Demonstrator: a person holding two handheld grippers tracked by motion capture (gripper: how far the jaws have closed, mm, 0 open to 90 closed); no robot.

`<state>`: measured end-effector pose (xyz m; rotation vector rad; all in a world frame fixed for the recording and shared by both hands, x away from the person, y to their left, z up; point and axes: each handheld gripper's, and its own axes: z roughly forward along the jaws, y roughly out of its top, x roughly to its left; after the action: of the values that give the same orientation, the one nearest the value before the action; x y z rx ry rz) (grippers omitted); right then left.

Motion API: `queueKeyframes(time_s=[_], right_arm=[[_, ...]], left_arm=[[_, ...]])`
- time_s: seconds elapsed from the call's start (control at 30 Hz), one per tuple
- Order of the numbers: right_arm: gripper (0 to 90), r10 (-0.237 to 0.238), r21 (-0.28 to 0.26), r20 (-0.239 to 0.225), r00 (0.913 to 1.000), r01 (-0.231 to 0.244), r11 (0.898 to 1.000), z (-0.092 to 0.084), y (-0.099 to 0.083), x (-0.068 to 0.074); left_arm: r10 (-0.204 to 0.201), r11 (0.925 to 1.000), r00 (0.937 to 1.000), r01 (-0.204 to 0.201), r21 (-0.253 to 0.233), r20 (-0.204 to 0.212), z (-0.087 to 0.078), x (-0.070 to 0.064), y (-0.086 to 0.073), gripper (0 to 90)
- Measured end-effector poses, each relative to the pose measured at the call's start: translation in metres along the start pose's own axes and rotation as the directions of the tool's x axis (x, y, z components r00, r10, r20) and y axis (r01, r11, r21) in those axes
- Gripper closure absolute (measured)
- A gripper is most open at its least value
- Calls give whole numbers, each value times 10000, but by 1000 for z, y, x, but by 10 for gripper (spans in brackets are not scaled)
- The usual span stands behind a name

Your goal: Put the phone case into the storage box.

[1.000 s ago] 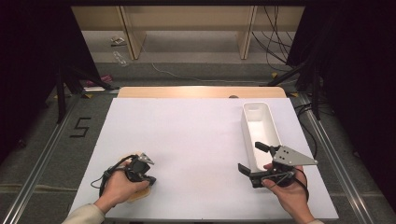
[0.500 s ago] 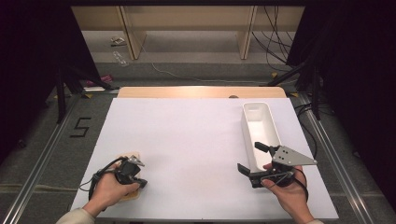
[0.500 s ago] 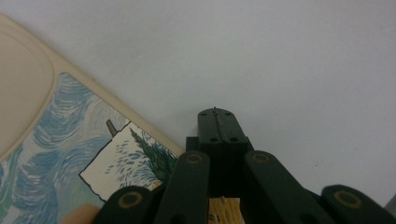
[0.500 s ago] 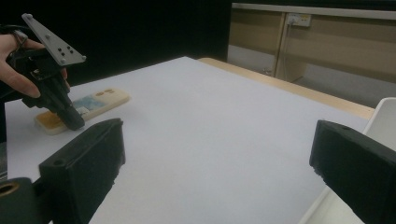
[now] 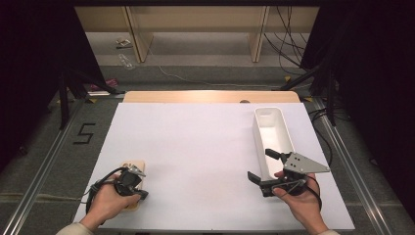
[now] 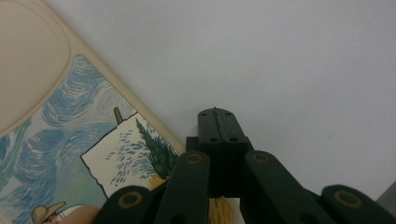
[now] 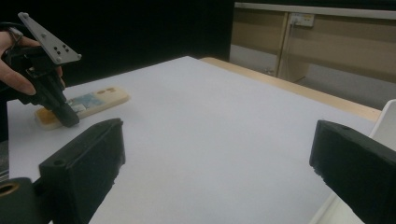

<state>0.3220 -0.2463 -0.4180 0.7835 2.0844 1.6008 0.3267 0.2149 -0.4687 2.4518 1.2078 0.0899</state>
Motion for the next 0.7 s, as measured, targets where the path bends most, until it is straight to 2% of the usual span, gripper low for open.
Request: queueKeyframes(time_s=[0.23,0.6,0.7], right_arm=[[42,-15,26,-52,10000,16,10000,1,0,0],[42,-6,27,-48,10000,6,10000,2,0,1],[42,-28,28,-49,10000,28,10000,2,0,1]], left_arm=[[-178,9998,9998,178,85,-75,-3,3,-6,898],[-180,9998,9997,182,101,-151,-4,3,-7,890],[-123,9999,9999,124,97,-100,-4,1,-6,849]])
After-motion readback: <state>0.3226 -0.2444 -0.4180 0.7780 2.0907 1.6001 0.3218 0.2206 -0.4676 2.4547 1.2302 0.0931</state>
